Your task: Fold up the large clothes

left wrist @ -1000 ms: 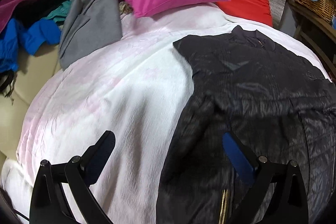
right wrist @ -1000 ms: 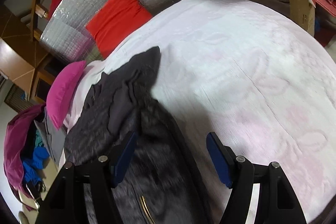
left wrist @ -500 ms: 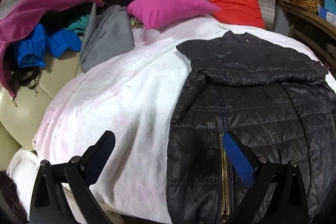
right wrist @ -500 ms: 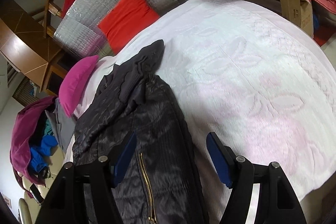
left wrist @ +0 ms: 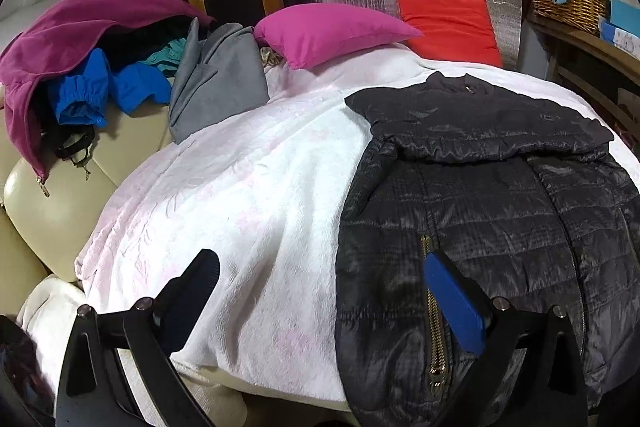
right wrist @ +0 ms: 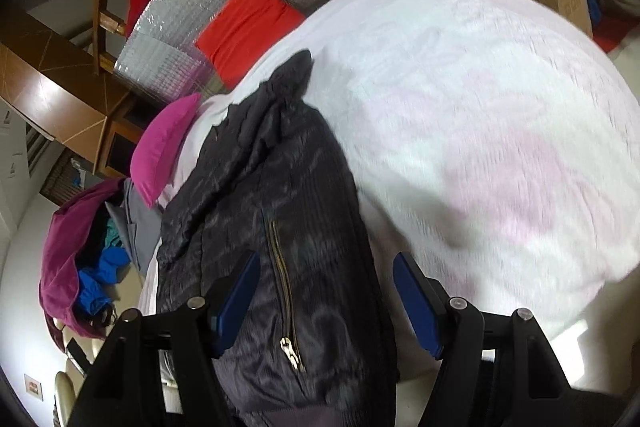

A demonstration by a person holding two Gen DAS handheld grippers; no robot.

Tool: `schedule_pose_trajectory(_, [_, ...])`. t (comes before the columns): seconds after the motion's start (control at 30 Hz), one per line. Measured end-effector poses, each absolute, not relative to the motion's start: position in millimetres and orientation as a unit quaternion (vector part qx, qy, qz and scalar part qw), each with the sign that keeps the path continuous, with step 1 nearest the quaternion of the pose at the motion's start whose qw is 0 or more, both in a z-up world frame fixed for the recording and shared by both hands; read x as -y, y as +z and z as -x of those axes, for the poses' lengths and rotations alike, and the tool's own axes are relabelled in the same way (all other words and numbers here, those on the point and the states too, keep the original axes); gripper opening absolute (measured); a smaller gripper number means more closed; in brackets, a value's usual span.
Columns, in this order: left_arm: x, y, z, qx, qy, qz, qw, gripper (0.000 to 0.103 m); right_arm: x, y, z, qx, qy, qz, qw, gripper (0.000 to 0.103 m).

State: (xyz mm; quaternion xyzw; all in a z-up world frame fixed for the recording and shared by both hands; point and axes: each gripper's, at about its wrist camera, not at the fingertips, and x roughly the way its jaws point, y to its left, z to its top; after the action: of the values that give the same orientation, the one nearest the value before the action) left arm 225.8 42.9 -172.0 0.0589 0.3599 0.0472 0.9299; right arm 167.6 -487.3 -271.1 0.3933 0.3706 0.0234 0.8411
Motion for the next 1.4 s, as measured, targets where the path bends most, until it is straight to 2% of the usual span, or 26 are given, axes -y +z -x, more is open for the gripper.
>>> schedule_pose_trajectory(1.07, [-21,-195,-189,-0.380,0.043,-0.106,0.918,0.102,478,-294,-146,-0.392,0.035,-0.398,0.828,0.072])
schedule_pose_trajectory(1.4, [-5,-215,-174,-0.419,0.023,-0.103,0.902,0.102,472,-303,-143,-0.419,0.030,-0.381,0.823,0.072])
